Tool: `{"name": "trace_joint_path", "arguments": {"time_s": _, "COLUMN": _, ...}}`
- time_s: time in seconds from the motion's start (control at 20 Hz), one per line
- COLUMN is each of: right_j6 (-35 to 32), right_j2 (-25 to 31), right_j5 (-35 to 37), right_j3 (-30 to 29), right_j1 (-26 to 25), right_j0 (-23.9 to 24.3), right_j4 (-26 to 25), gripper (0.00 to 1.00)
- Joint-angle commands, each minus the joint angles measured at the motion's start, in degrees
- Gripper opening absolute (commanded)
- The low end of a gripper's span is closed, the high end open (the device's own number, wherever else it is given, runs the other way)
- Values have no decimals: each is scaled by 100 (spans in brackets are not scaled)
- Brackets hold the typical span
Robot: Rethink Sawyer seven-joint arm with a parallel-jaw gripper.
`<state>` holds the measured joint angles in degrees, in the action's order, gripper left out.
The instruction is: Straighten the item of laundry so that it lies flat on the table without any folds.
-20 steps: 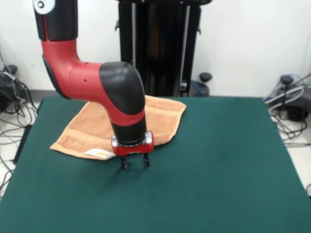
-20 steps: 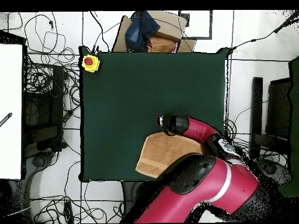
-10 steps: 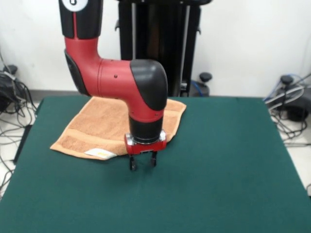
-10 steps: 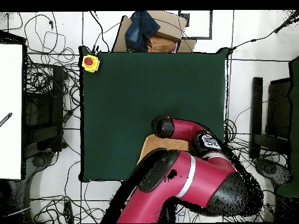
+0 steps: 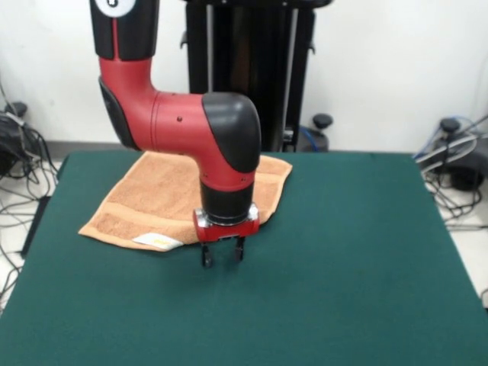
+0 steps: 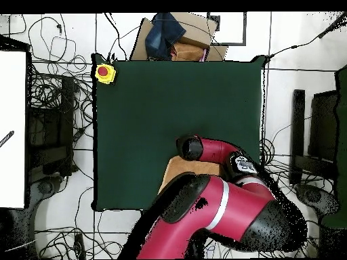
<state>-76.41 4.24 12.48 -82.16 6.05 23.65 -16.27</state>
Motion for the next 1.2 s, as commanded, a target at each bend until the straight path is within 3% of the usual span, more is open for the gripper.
{"name": "trace_joint_path", "arguments": {"time_s": 0.05, "right_j6": -23, "right_j2": -26, "right_j5": 684, "right_j3": -849, "right_j1": -626, "right_j0": 61, "right_j4": -628, "gripper": 100}}
{"name": "trace_joint_path", "arguments": {"time_s": 0.25, "right_j6": -143, "right_j2": -66, "right_j5": 945, "right_j3": -974, "right_j1": -518, "right_j0": 20, "right_j4": -546, "gripper": 100}}
{"name": "trace_joint_path", "arguments": {"time_s": 0.5, "right_j6": -241, "right_j2": -295, "right_j5": 1789, "right_j3": -835, "right_j1": -516, "right_j0": -270, "right_j4": -278, "gripper": 100}}
{"name": "trace_joint_path", "arguments": {"time_s": 1.2, "right_j6": -293, "right_j2": -378, "right_j5": 1892, "right_j3": -503, "right_j1": -848, "right_j0": -319, "right_j4": -273, "gripper": 100}}
